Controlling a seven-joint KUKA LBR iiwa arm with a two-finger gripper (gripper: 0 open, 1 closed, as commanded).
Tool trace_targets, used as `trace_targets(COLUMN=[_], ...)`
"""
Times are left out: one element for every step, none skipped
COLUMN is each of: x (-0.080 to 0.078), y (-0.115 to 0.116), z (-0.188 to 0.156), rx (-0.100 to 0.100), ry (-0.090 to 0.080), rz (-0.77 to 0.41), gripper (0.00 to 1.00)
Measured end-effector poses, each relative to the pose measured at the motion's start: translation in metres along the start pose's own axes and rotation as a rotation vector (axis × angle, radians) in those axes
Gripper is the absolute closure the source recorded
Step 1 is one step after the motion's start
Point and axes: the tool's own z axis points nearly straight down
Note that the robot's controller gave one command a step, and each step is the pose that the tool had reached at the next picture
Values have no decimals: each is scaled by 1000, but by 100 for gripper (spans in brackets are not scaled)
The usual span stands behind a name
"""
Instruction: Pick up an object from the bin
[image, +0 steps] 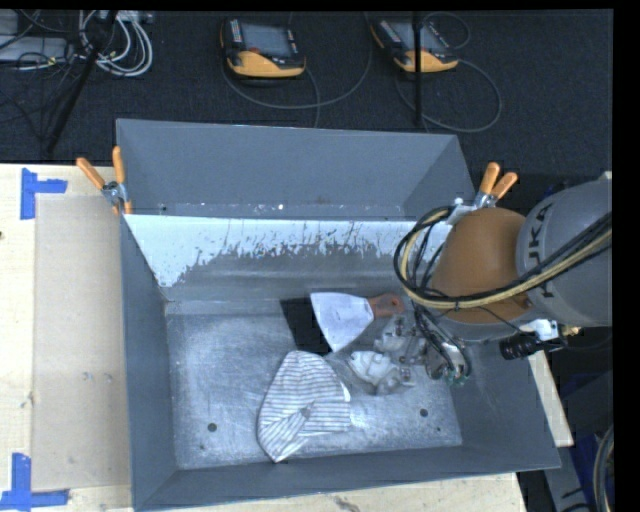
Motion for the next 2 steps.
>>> trace_targets(x=[1,0], y=[0,0], z=[-13,-27], rx=[0,0], ry=[0,-3], rz=[0,0], gripper=[100,100])
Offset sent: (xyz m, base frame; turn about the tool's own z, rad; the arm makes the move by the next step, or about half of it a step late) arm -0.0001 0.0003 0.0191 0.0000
